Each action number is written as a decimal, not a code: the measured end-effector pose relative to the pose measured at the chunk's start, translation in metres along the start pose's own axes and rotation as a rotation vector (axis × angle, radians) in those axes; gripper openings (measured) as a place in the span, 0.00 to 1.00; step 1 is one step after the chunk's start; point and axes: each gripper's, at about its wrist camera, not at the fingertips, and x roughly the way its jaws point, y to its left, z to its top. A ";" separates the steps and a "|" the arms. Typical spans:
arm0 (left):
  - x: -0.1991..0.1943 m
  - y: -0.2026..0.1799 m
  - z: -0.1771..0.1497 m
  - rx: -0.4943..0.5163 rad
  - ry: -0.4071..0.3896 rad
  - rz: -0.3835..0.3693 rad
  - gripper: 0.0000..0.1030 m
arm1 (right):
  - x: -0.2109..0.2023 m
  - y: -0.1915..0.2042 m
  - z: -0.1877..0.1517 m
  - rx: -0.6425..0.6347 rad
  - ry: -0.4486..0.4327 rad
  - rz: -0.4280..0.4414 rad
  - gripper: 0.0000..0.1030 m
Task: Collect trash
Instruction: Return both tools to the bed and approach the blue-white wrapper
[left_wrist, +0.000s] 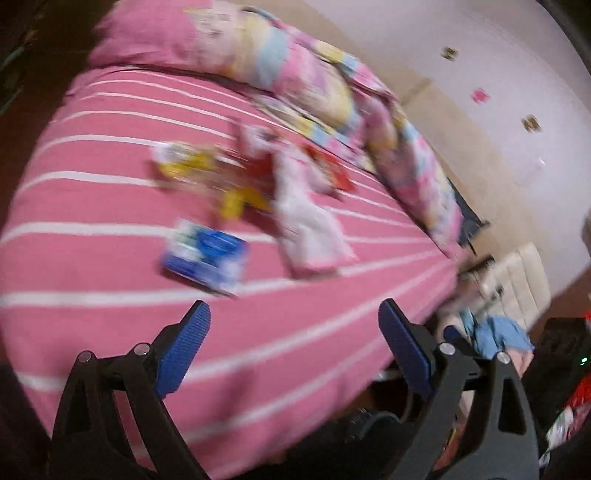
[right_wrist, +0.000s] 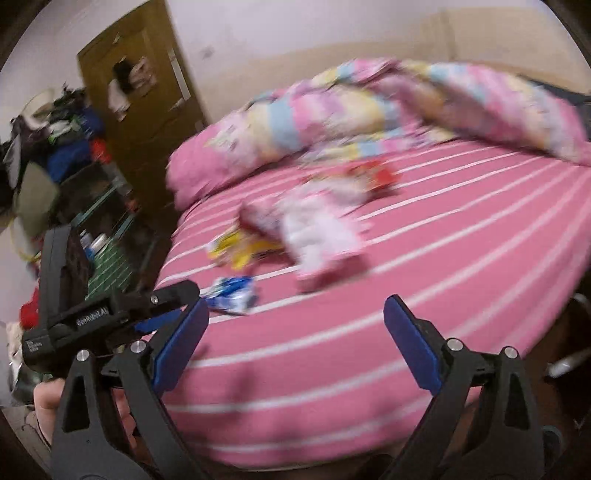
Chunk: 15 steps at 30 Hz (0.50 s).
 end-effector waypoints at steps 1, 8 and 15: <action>-0.001 0.014 0.010 -0.017 -0.006 0.000 0.87 | 0.017 0.006 0.001 0.002 0.019 0.021 0.92; 0.014 0.060 0.055 0.003 -0.050 0.023 0.87 | 0.113 0.041 -0.005 -0.054 0.132 0.128 0.92; 0.059 0.089 0.095 -0.013 -0.035 0.038 0.87 | 0.157 0.068 -0.007 -0.136 0.167 0.169 0.92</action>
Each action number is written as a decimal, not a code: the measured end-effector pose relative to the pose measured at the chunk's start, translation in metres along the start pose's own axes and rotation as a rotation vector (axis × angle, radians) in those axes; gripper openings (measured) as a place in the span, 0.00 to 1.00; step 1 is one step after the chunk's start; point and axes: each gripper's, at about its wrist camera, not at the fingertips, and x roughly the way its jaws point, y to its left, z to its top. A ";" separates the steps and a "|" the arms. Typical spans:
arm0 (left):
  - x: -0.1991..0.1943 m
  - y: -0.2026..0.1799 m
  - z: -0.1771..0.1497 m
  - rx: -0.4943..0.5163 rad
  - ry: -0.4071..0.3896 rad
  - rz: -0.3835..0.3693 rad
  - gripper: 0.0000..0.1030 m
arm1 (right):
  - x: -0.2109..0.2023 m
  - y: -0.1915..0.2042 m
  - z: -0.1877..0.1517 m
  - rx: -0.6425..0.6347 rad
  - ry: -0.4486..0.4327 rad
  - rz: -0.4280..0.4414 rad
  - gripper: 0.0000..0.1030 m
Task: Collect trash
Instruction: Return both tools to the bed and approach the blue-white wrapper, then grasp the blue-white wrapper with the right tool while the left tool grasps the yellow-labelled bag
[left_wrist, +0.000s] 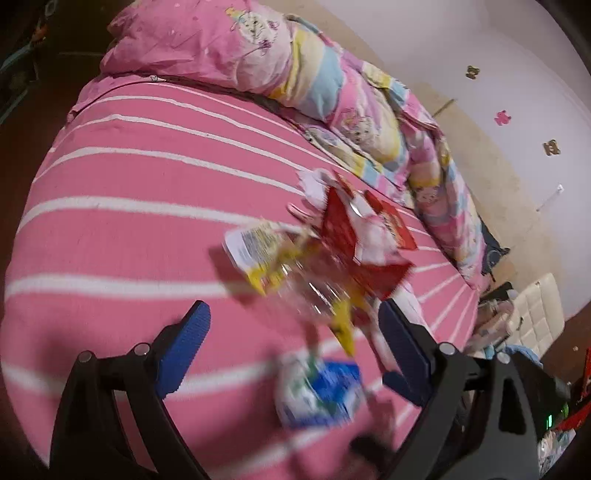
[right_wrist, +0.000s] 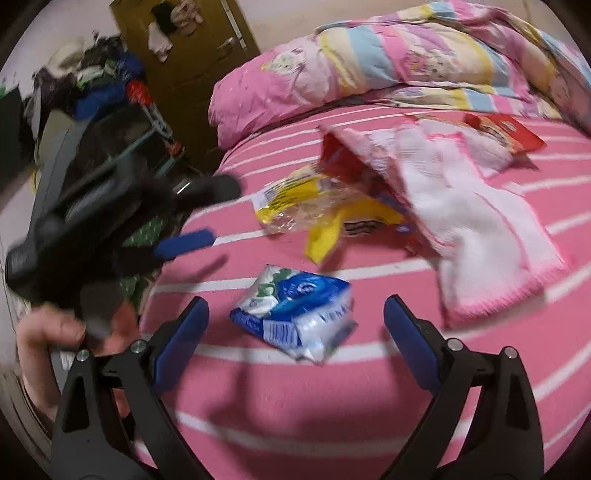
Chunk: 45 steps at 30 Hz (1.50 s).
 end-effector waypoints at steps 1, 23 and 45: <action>0.008 0.004 0.006 -0.011 0.008 0.015 0.87 | 0.007 0.001 0.000 -0.008 0.004 -0.006 0.92; 0.047 0.012 0.015 -0.041 0.058 -0.043 0.07 | 0.024 -0.005 -0.008 -0.039 -0.009 -0.072 0.40; -0.132 -0.038 -0.050 -0.090 -0.193 -0.074 0.07 | -0.142 0.021 -0.040 -0.011 -0.212 -0.040 0.29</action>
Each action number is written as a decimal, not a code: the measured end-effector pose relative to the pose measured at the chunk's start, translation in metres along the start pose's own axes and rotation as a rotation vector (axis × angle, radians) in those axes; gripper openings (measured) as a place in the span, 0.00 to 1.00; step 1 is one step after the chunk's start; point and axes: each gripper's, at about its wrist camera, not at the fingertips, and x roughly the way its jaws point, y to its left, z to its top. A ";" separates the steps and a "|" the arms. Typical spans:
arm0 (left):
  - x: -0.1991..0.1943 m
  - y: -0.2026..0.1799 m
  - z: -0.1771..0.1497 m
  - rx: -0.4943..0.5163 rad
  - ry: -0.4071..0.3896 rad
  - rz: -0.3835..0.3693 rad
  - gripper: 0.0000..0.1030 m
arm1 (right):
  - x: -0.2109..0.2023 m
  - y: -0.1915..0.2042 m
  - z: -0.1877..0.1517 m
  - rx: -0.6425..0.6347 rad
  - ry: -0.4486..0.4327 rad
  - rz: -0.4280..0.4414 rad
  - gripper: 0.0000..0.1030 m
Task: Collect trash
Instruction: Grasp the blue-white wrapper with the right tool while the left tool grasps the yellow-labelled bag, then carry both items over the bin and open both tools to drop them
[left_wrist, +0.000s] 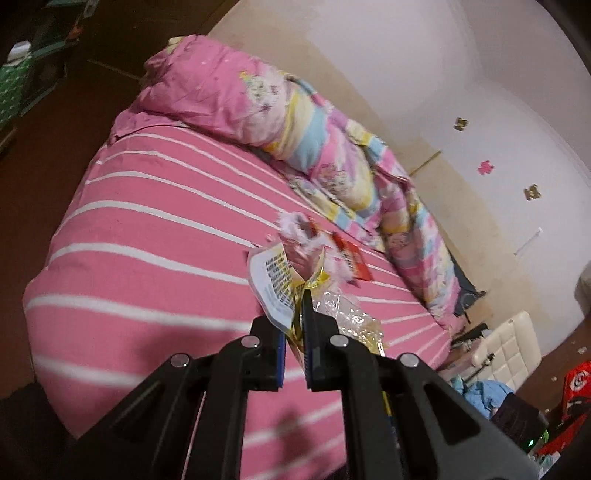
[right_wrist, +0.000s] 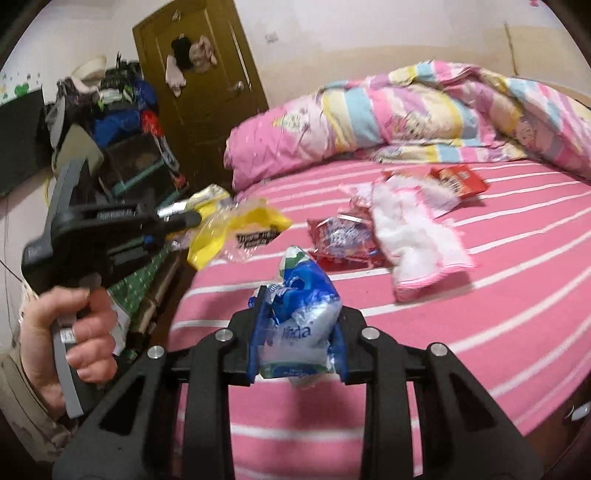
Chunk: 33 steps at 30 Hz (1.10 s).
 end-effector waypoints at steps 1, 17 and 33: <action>-0.005 -0.007 -0.005 0.002 0.004 -0.011 0.07 | -0.012 -0.002 0.000 0.008 -0.009 -0.004 0.29; 0.015 -0.177 -0.134 0.155 0.301 -0.270 0.07 | -0.216 -0.108 -0.069 0.218 -0.126 -0.271 0.29; 0.112 -0.280 -0.300 0.299 0.741 -0.359 0.07 | -0.289 -0.220 -0.206 0.443 0.031 -0.553 0.30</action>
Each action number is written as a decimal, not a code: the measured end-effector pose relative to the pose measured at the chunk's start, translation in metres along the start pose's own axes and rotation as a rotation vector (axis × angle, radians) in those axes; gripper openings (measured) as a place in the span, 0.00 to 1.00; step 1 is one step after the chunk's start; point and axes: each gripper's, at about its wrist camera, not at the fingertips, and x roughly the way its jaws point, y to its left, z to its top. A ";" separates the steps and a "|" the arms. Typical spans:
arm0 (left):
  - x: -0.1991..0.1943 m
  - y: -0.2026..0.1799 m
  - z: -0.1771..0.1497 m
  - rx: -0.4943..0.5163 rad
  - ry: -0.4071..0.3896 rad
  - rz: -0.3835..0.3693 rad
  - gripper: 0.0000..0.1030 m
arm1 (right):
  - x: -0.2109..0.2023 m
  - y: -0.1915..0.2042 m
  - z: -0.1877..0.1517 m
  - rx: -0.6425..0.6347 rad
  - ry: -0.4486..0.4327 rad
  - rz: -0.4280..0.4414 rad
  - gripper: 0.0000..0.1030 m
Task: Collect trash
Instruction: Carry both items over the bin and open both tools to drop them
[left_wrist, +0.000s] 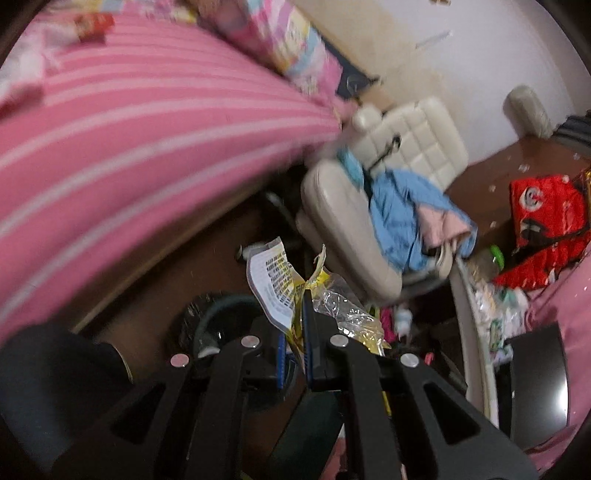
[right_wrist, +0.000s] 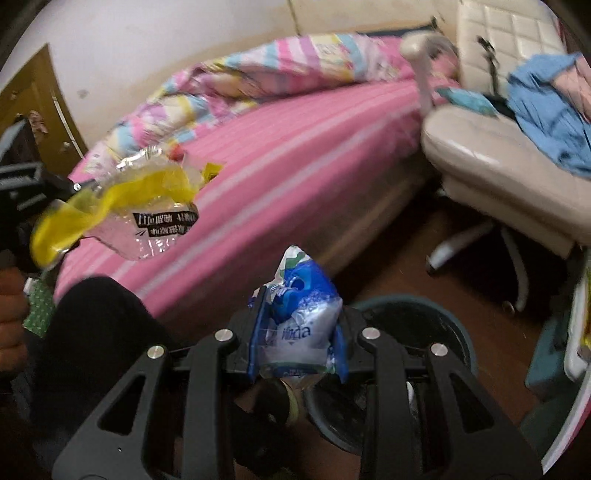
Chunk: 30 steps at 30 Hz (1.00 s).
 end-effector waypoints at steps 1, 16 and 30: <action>0.012 -0.001 -0.005 0.005 0.024 0.005 0.07 | 0.004 -0.007 -0.005 0.010 0.015 -0.011 0.30; 0.184 -0.001 -0.036 0.038 0.384 0.032 0.08 | 0.039 -0.062 -0.055 0.041 0.141 -0.219 0.67; 0.238 0.007 -0.050 0.035 0.525 0.127 0.71 | 0.025 -0.073 -0.070 0.074 0.143 -0.310 0.89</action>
